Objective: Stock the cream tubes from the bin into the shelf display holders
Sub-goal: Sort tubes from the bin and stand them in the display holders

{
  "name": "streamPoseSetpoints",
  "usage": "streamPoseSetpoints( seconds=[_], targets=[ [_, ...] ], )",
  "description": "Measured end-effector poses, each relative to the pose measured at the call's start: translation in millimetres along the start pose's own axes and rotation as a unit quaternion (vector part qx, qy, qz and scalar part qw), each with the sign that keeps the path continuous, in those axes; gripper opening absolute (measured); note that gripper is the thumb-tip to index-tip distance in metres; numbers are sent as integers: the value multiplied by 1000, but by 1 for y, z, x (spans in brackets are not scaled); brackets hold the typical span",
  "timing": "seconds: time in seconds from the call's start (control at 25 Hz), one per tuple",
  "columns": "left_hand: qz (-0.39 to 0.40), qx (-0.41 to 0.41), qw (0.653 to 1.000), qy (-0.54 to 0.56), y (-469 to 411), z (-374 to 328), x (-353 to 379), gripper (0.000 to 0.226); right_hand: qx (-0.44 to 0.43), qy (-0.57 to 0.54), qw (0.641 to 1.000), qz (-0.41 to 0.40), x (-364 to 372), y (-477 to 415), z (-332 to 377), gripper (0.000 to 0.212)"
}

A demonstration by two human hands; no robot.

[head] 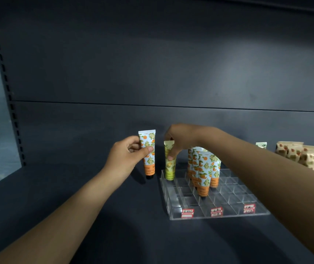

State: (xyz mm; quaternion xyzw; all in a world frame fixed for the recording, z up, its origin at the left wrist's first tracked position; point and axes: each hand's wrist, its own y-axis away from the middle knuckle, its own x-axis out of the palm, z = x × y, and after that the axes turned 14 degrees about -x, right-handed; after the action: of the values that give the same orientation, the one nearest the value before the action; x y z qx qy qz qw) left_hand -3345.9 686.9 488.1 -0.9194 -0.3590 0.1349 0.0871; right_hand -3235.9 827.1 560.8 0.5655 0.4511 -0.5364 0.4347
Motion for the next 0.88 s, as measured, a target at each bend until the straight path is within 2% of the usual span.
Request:
streamPoseSetpoints(
  seconds=[0.16,0.36,0.64,0.76,0.88],
  targets=[
    [3,5,1000,-19,3,-1,-1,11,2,27,999,-23,-4,4,3,48],
    [-6,12,1000,-19,8,-8,2,10,3,16,998,-56,-18,21,5,40],
    [-26,26,999,3,27,-31,14,10,23,-38,976,-212,-26,78,4,43],
    [-23,37,999,-7,40,-47,25,9,44,-59,957,-280,-7,116,9,38],
    [-4,47,999,-20,53,-62,42,9,66,-71,946,-309,29,156,15,35]
  ],
)
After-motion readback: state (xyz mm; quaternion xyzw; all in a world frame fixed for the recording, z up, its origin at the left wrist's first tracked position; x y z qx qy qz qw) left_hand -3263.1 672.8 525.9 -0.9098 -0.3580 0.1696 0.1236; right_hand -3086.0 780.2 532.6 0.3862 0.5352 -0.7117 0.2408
